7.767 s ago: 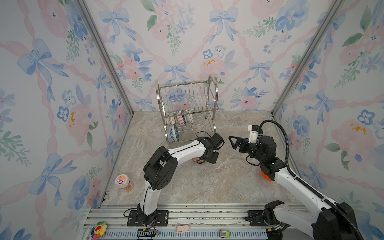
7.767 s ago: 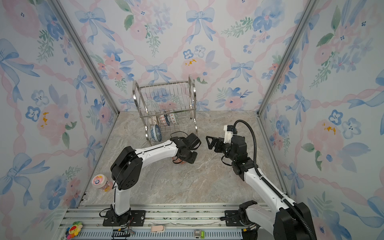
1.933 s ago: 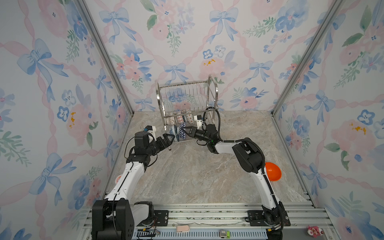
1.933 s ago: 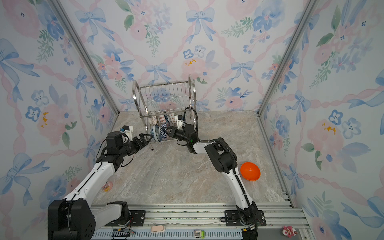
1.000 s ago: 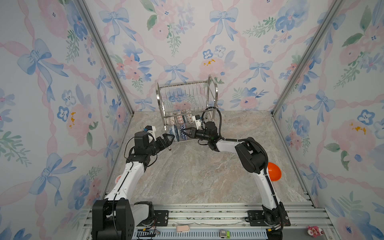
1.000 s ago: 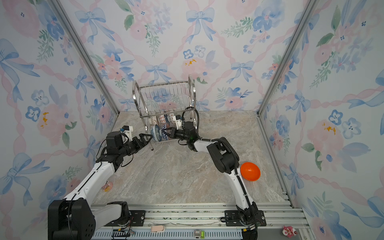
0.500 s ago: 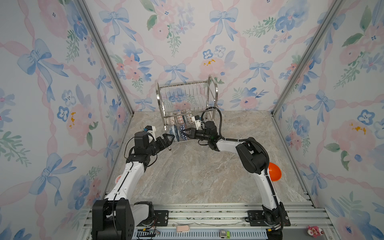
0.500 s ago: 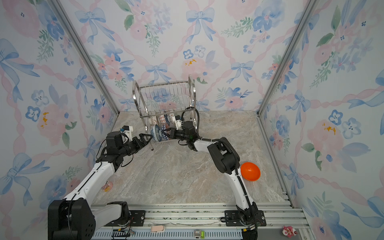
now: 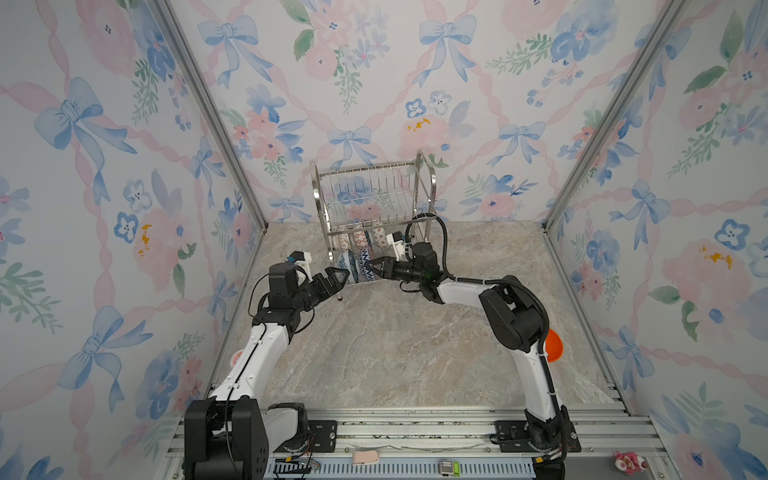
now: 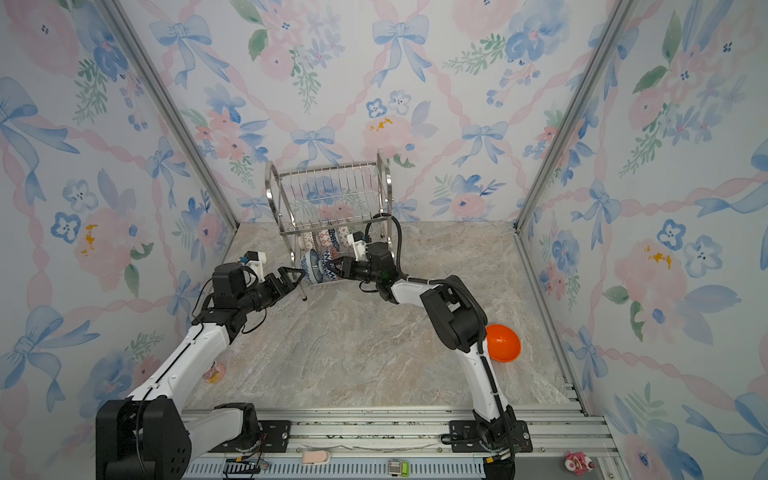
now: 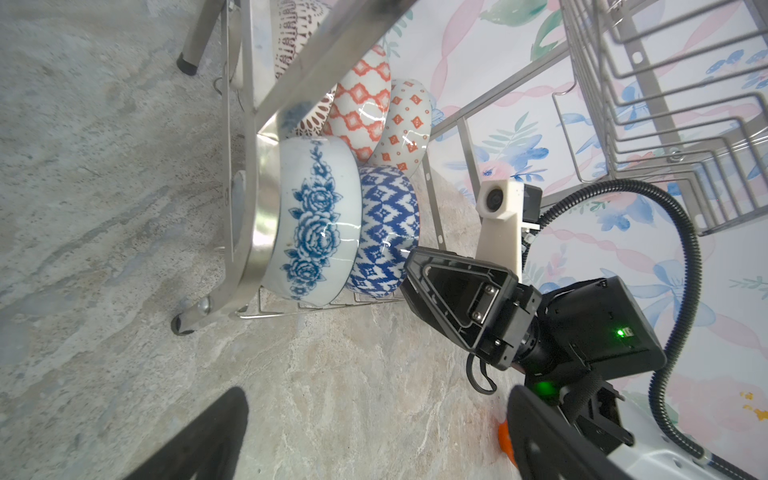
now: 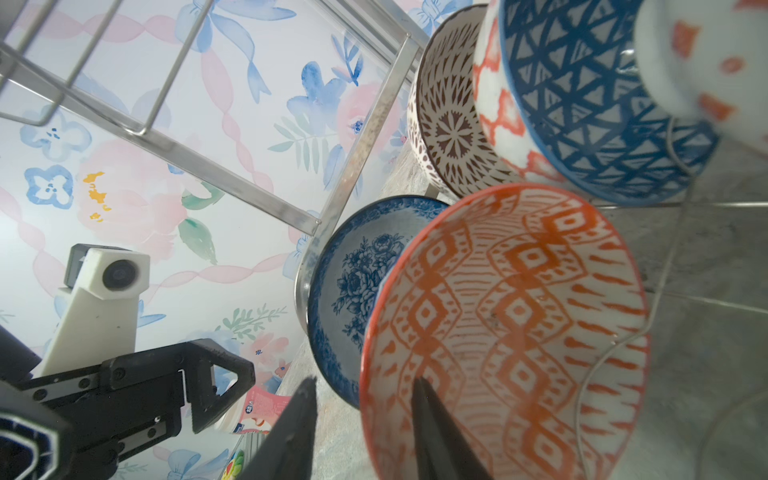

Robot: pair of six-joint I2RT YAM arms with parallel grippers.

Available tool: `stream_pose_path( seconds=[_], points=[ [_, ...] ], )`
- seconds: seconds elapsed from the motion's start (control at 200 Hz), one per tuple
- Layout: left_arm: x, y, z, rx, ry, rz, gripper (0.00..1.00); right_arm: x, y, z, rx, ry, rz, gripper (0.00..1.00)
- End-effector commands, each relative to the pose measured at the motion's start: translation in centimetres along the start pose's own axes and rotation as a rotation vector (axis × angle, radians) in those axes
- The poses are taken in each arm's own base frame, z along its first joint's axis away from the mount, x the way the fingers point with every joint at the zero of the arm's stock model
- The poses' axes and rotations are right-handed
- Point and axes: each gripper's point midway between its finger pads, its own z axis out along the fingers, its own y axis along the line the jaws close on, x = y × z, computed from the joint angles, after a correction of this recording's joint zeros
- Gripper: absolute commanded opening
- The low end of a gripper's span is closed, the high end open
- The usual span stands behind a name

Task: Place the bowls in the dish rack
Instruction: 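Open the right gripper and draw it back while the left gripper shifts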

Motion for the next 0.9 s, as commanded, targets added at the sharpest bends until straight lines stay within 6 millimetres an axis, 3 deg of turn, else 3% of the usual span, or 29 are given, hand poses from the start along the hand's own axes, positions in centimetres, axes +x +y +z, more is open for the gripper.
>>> stream_pose_path(
  seconds=[0.0,0.215,0.545,0.715,0.895],
  points=[
    [0.3,0.4,0.1,0.001,0.007,-0.001,0.98,-2.4,3.7,-1.1,-0.043,-0.068,-0.083,0.42],
    [0.3,0.5,0.0,-0.004,0.000,-0.001,0.98,-2.6,4.7,-2.3,-0.031,-0.082,-0.101,0.48],
    [0.5,0.5,-0.3,-0.004,-0.007,-0.001,0.98,-1.9,4.4,-4.7,0.046,-0.105,-0.129,0.53],
    [0.3,-0.3,-0.7,0.008,-0.022,0.027,0.98,-1.5,5.1,-6.7,0.087,-0.113,-0.161,0.55],
    [0.6,-2.3,-1.0,0.028,-0.042,0.101,0.98,-1.0,5.5,-9.3,0.191,-0.092,-0.233,0.60]
  ],
)
